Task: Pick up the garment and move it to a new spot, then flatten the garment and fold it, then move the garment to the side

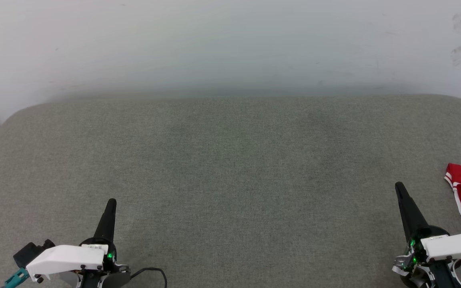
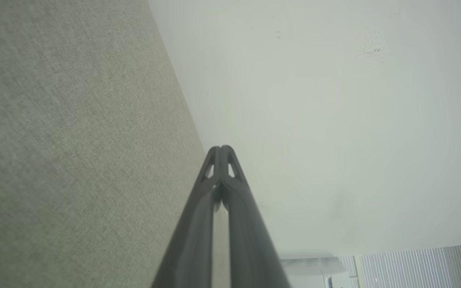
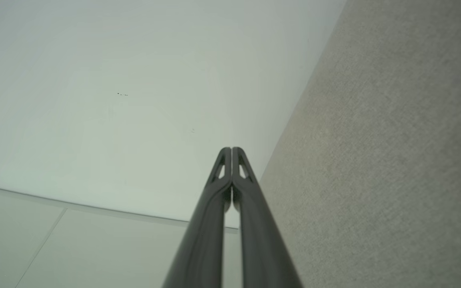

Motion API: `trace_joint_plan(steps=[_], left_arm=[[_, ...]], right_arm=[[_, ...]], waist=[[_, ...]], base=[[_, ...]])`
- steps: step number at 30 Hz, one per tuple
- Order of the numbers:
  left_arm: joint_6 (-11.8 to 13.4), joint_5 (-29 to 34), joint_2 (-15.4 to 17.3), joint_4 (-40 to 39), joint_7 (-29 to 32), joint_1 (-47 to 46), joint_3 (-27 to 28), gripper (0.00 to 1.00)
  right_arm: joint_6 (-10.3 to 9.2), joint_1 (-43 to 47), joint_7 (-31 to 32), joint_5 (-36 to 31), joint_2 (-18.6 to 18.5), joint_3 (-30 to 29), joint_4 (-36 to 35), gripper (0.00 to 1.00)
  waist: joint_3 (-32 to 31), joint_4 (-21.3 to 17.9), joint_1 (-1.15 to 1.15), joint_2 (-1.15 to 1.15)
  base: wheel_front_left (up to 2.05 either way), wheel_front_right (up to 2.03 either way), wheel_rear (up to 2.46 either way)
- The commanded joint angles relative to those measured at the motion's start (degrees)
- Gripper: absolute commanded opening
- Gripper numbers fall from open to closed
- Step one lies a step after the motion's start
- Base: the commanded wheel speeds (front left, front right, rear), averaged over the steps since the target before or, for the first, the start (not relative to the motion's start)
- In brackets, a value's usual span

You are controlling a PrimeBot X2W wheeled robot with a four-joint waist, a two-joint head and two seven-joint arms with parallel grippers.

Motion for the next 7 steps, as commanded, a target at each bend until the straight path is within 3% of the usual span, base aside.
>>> trace_joint_plan(steps=[1, 7], left_arm=[[-0.4, -1.3, 0.0, -0.1, 0.4, -1.2, 0.2, 0.00], [-0.6, -3.8, -0.2, 0.1, 1.0, -1.6, 0.5, 0.00]], right_arm=[[-0.01, -1.3, 0.1, 1.5, -0.1, -0.2, 0.2, 0.00], [-0.01, -1.6, 0.3, 4.2, 0.0, -0.4, 1.0, 0.00]], waist=[[0.0, 0.0, 0.00, 0.00], [0.1, 0.1, 0.00, 0.00]], base=[[0.00, 0.00, 0.00], [0.00, 0.00, 0.00]])
